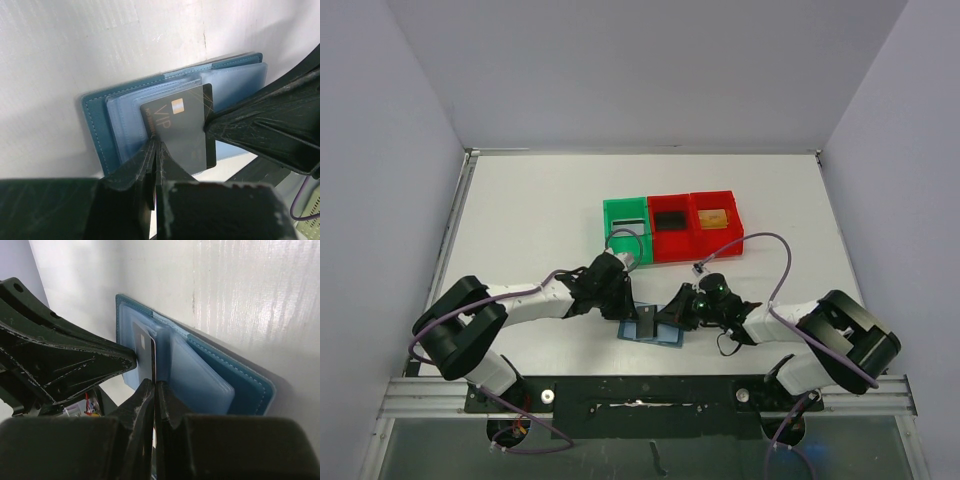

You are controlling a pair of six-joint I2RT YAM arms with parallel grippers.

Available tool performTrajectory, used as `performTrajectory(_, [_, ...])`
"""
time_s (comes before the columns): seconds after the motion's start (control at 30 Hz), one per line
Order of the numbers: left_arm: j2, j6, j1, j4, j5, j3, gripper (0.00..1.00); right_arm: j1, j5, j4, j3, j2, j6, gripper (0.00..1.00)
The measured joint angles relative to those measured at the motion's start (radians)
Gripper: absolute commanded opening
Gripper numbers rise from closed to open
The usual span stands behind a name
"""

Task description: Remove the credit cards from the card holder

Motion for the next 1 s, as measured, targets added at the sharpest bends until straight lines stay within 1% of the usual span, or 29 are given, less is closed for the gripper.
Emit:
performTrajectory(0.13, [0.0, 0.0, -0.003, 0.0, -0.006, 0.0, 0.0, -0.001, 0.003, -0.009, -0.006, -0.018, 0.0, 0.04])
performTrajectory(0.17, [0.0, 0.0, -0.003, 0.0, -0.006, 0.0, 0.0, -0.001, 0.004, -0.011, -0.007, -0.019, 0.0, 0.07])
performTrajectory(0.23, [0.0, 0.0, -0.003, 0.0, -0.006, 0.0, 0.0, -0.001, 0.005, -0.01, -0.011, -0.021, 0.003, 0.2])
performTrajectory(0.27, [0.0, 0.0, -0.003, 0.0, -0.006, 0.0, 0.0, -0.001, 0.006, -0.01, -0.013, -0.021, 0.006, 0.24])
performTrajectory(0.37, [0.0, 0.0, -0.003, 0.0, -0.006, 0.0, 0.0, -0.001, 0.009, -0.009, -0.022, -0.021, 0.014, 0.27])
performTrajectory(0.4, [0.0, -0.001, -0.003, 0.0, -0.006, 0.0, 0.0, -0.001, 0.008, -0.005, -0.023, -0.019, 0.018, 0.27])
performTrajectory(0.47, [0.0, 0.0, -0.003, 0.0, -0.006, 0.0, 0.0, -0.001, 0.003, 0.01, -0.023, -0.01, 0.023, 0.24])
performTrajectory(0.57, [0.0, -0.001, -0.003, 0.0, -0.006, 0.0, 0.0, -0.001, -0.006, 0.042, -0.023, 0.024, 0.029, 0.1])
performTrajectory(0.67, [0.0, -0.001, -0.003, -0.002, -0.008, 0.001, 0.0, 0.0, -0.015, 0.07, -0.025, 0.045, 0.039, 0.02])
performTrajectory(0.8, [-0.001, -0.002, -0.004, -0.008, -0.017, 0.003, 0.0, -0.001, -0.014, 0.073, -0.035, 0.023, 0.045, 0.0])
performTrajectory(1.0, [-0.01, -0.002, -0.005, -0.022, -0.039, 0.003, 0.0, -0.028, -0.017, 0.021, -0.05, -0.059, 0.022, 0.0])
